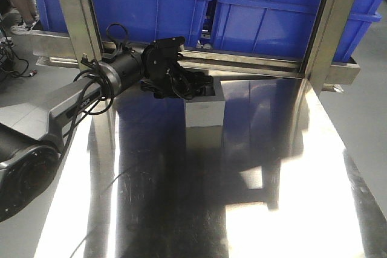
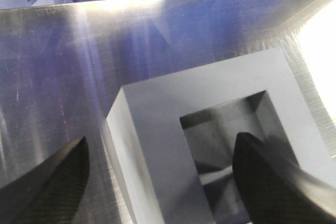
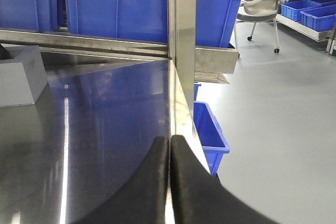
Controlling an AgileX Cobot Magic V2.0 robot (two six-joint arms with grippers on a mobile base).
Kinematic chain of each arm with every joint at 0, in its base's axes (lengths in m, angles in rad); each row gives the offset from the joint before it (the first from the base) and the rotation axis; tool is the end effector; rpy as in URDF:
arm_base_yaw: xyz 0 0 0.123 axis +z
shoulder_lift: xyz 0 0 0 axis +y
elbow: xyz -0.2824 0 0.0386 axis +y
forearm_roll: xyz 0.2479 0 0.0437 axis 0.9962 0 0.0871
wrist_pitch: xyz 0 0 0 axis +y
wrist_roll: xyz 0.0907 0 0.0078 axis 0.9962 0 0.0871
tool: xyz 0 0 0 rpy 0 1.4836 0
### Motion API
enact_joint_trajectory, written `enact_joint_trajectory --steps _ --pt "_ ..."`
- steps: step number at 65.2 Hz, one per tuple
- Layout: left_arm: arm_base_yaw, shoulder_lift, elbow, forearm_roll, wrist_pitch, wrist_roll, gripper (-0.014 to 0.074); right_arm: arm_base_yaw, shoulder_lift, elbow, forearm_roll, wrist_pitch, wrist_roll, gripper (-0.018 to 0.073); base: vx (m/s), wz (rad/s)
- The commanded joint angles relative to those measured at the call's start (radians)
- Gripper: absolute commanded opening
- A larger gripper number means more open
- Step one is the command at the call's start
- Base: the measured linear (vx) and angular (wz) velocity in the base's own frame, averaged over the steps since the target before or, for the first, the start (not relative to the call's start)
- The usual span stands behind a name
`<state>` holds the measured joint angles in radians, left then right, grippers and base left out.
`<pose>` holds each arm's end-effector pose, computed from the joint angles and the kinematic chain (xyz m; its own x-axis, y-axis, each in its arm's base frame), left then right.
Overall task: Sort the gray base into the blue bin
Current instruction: 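Close the left gripper on the block's wall and lift it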
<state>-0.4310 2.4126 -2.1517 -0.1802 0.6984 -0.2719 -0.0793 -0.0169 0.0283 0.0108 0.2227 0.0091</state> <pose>0.4914 -0.2375 0.1917 -0.8263 -0.0564 -0.5604 0.1671 0.9256 -0.3395 0.0552 -0.0042 0.1842 -0.1444 0.0312 -0.9890 0.0797 0.9966 0.0198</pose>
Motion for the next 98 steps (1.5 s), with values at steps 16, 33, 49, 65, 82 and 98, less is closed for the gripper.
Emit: enact_joint_trajectory --steps 16,33,49,65,82,98 --pt "-0.005 -0.056 -0.036 -0.013 -0.015 -0.004 0.0372 -0.001 0.001 0.0 -0.005 -0.075 -0.009 -0.0005 0.0 0.0" --pt "-0.005 -0.056 -0.036 -0.013 -0.013 -0.003 0.0099 -0.001 0.001 0.0 -0.005 -0.075 -0.009 -0.0005 0.0 0.0" --pt "-0.005 -0.063 -0.036 -0.013 -0.003 -0.003 -0.0008 -0.001 0.001 0.0 -0.005 -0.075 -0.009 -0.0005 0.0 0.0" --pt "-0.025 -0.13 -0.036 0.031 0.028 0.032 -0.0008 -0.001 0.001 0.0 -0.005 -0.075 -0.009 -0.0005 0.0 0.0" --pt "-0.087 -0.221 -0.036 0.154 0.005 0.032 -0.0006 -0.001 0.001 0.0 -0.005 -0.075 -0.009 -0.0005 0.0 0.0" --pt "-0.114 -0.306 -0.035 0.188 -0.008 0.032 -0.0006 -0.001 0.001 0.0 -0.005 -0.075 -0.009 -0.0005 0.0 0.0"
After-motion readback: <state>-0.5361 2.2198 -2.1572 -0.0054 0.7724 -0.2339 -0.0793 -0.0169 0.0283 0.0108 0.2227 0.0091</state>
